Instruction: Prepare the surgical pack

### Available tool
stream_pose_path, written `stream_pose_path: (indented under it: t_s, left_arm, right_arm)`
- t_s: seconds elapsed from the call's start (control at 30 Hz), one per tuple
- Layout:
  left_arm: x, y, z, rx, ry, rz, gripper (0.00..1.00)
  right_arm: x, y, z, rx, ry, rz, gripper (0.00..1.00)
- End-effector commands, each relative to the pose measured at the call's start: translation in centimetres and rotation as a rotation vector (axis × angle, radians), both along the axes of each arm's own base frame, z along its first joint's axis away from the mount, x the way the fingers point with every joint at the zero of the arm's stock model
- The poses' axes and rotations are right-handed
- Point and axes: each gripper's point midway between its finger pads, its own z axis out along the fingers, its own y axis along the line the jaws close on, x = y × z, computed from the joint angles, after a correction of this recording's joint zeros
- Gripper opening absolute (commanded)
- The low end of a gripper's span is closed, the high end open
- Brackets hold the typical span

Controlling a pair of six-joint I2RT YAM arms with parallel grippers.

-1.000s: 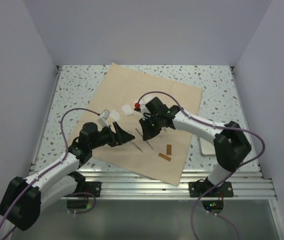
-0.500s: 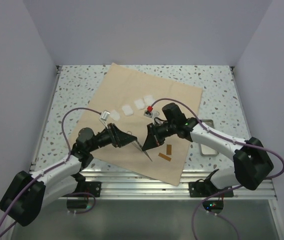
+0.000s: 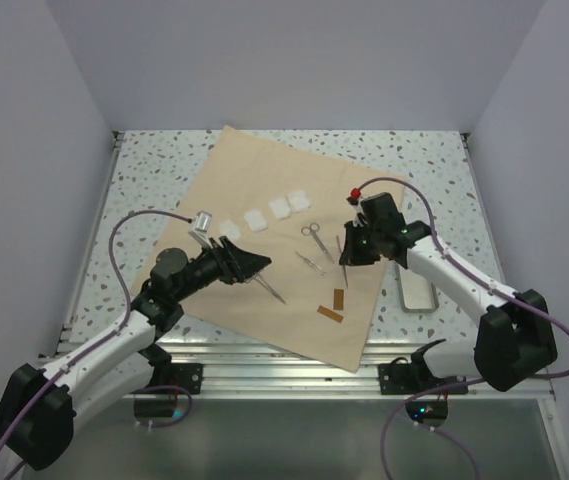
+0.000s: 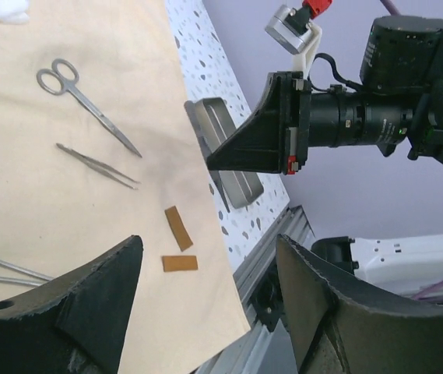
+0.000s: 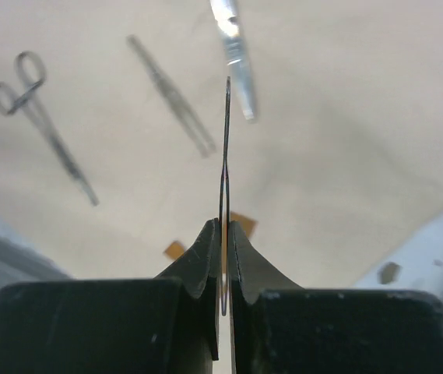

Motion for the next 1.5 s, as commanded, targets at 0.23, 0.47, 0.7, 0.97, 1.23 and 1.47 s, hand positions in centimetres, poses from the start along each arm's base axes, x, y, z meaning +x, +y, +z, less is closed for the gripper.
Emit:
stream_pose_path:
  t_s: [0.23, 0.47, 0.7, 0.97, 1.23, 1.47]
  left_arm:
    - [1.1, -1.5, 0.0, 0.056, -0.067, -0.073, 0.73]
    - [-0.5, -2.4, -0.4, -0.017, -0.051, -0.162, 0.73]
    - [-0.8, -2.2, -0.7, -0.023, -0.048, -0.16, 0.73]
    - [-0.4, -1.6, -1.3, 0.011, -0.024, -0.112, 0.73]
    - [0.3, -1.7, -2.2, 0.048, 0.013, -0.095, 0.72]
    - [0.9, -0.9, -3.2, 0.09, 0.072, -0.031, 0.72]
  right_arm:
    - [2.7, -13.8, 2.1, -0.57, -0.117, -0.224, 0.0]
    - [3.1, -19.2, 1.0, -0.766, -0.012, -0.143, 0.0]
    - [3.0, -20.9, -1.3, -0.663, 0.068, -0.104, 0.0]
    - [2.3, -20.5, -5.5, -0.652, 0.179, -0.051, 0.0]
    - [2.4, -20.4, -6.4, -0.645, 0.207, -0.026, 0.0]
    - [2.8, -19.9, -6.9, -0.619, 0.23, -0.022, 0.12]
